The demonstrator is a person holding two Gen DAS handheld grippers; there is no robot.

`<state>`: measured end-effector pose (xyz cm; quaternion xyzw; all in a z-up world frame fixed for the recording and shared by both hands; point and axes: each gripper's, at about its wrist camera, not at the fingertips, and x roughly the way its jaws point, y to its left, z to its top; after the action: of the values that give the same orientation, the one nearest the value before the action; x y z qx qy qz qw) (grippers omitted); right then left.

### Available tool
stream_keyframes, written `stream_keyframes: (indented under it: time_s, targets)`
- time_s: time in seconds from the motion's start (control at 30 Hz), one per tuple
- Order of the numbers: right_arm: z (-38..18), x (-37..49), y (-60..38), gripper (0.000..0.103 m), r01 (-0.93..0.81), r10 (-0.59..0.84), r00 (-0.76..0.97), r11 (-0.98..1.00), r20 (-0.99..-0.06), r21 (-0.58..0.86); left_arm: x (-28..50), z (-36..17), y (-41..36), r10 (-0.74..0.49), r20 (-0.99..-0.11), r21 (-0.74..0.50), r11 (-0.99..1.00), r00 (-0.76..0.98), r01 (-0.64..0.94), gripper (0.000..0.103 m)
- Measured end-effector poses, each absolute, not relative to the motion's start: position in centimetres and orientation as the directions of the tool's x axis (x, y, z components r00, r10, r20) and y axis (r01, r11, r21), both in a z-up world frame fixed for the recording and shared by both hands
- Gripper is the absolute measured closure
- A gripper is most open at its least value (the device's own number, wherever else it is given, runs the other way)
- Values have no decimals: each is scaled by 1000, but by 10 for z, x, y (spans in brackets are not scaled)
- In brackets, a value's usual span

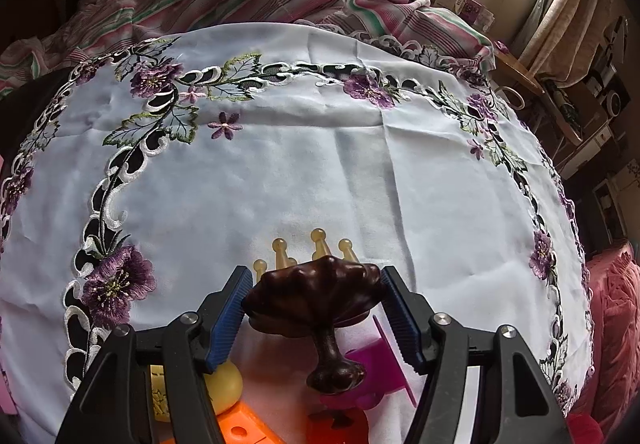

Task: Organize rigid objects
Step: 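Hold the brown crown piece in the right tool and move it toward the tray, then lower the brown crown piece into the tray and open the right tool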

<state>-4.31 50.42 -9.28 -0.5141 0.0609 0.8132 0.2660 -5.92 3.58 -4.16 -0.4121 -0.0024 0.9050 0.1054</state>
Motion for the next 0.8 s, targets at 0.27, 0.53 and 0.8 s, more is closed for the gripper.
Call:
stream_keyframes:
  time_s: [0.27, 0.53, 0.8]
  targets:
    - [-73, -41, 492, 37, -496, 377, -387, -855, -841, -155, -57, -42, 23, 186, -747, -92, -980, -639, -179, 21]
    - [-47, -49, 448, 37, -412, 324, -478, -903, -817, -118, -56, -43, 15, 189, -745, -103, -980, -640, -170, 21]
    - [-19, -66, 358, 37, -190, 113, -596, -982, -795, 3, -56, -44, 12, 196, -746, -114, -979, -636, -168, 21]
